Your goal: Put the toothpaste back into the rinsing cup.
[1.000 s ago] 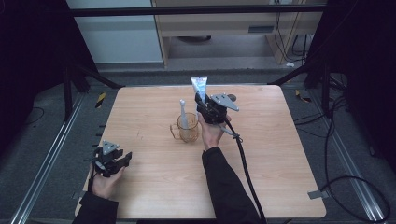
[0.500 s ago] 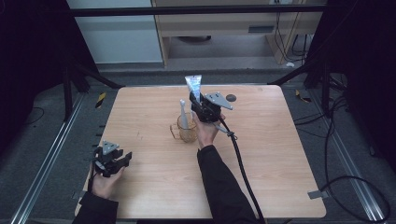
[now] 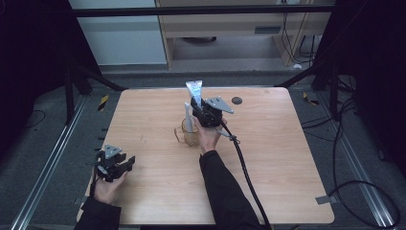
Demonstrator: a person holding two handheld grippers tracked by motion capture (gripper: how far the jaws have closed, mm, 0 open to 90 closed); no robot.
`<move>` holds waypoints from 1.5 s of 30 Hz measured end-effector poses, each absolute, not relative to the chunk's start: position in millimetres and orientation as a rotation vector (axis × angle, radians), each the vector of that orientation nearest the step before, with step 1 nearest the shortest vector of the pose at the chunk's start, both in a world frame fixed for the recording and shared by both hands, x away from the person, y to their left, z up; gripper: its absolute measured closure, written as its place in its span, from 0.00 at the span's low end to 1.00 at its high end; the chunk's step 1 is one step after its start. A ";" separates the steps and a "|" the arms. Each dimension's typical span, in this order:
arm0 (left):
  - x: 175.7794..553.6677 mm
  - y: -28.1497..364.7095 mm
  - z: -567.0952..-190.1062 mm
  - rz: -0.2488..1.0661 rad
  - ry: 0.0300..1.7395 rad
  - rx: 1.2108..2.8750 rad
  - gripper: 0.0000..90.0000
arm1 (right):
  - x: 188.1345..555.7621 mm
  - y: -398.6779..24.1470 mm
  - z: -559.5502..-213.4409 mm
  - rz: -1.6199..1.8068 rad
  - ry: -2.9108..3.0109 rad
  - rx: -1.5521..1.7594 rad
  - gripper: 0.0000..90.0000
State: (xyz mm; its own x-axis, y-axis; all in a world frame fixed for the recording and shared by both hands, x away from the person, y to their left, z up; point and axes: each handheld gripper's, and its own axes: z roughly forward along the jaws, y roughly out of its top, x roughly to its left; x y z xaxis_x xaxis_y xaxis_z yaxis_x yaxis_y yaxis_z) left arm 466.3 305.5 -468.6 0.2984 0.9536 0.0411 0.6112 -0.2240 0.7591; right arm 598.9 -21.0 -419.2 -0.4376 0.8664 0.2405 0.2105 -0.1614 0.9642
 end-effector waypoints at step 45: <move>466.5 304.0 -469.4 0.691 1.390 1.939 0.64 | 598.7 -24.6 -432.9 1.520 1.842 1.229 0.70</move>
State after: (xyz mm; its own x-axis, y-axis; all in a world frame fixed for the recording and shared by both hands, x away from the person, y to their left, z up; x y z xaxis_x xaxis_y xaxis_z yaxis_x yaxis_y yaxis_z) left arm 466.5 304.0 -469.4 0.2999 0.9528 0.0468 0.6126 -0.2300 0.7562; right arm 598.7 -24.6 -432.9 -0.5007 0.8445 0.1899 0.3469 -0.0052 0.9379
